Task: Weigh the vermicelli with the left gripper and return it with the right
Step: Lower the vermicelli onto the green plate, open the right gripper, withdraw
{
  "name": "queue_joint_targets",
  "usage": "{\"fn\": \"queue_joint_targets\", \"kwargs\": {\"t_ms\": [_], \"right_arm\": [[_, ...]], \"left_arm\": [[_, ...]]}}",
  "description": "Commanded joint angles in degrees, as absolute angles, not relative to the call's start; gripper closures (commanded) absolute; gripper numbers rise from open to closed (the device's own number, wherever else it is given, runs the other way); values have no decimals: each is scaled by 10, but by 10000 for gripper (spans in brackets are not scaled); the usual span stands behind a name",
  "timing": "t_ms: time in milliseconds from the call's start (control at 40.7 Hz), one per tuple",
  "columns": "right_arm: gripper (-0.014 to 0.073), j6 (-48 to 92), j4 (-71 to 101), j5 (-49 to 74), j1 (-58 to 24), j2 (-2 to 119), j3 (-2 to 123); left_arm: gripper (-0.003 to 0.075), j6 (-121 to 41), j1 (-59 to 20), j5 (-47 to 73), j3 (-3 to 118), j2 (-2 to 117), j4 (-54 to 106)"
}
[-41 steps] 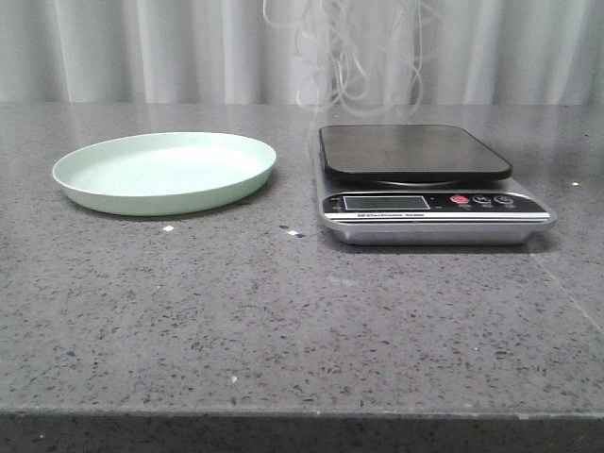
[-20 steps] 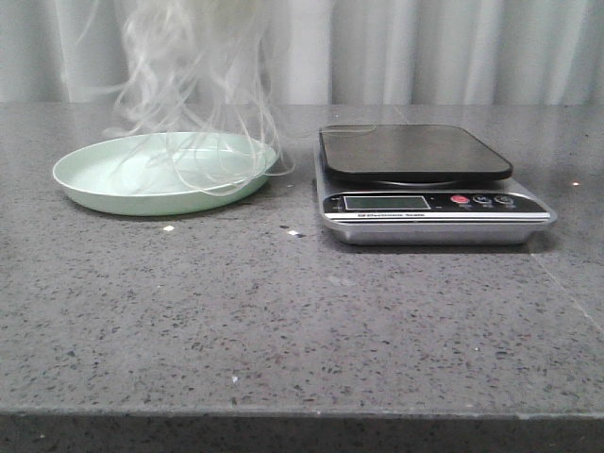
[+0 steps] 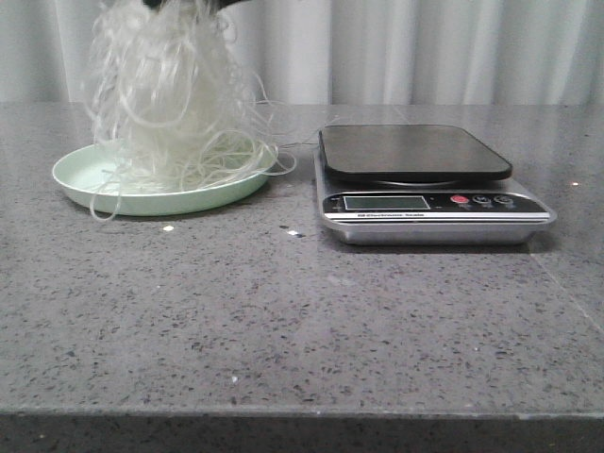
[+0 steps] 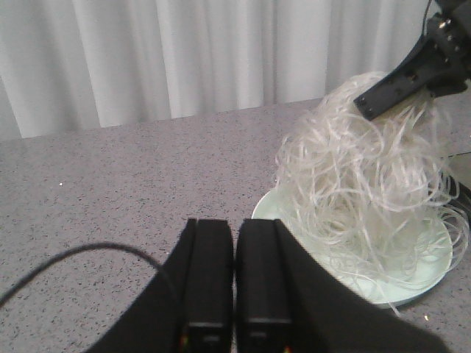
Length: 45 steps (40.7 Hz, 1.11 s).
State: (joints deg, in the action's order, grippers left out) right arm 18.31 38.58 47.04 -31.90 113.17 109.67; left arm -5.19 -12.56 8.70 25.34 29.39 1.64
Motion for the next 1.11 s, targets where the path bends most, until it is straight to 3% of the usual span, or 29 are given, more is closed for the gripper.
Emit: {"fn": "queue_joint_targets", "kwargs": {"t_ms": [0, 738, 812, 1009, 1082], "right_arm": [[443, 215, 408, 437, -328, 1107, 1117], [428, 220, 368, 495, -342, 1144, 1117], [362, 220, 370, 502, -342, 1144, 1117], [57, 220, 371, 508, -341, 1142, 1118], [-1, 220, 372, 510, -341, 1141, 1118]], "left_arm": [[583, -45, -124, 39, 270, 294, 23], [583, -45, -124, 40, 270, 294, 23], [583, -45, -124, 40, 270, 294, 23], [583, -45, -124, 40, 270, 294, 23], [583, -45, -124, 40, 270, 294, 23]]}}
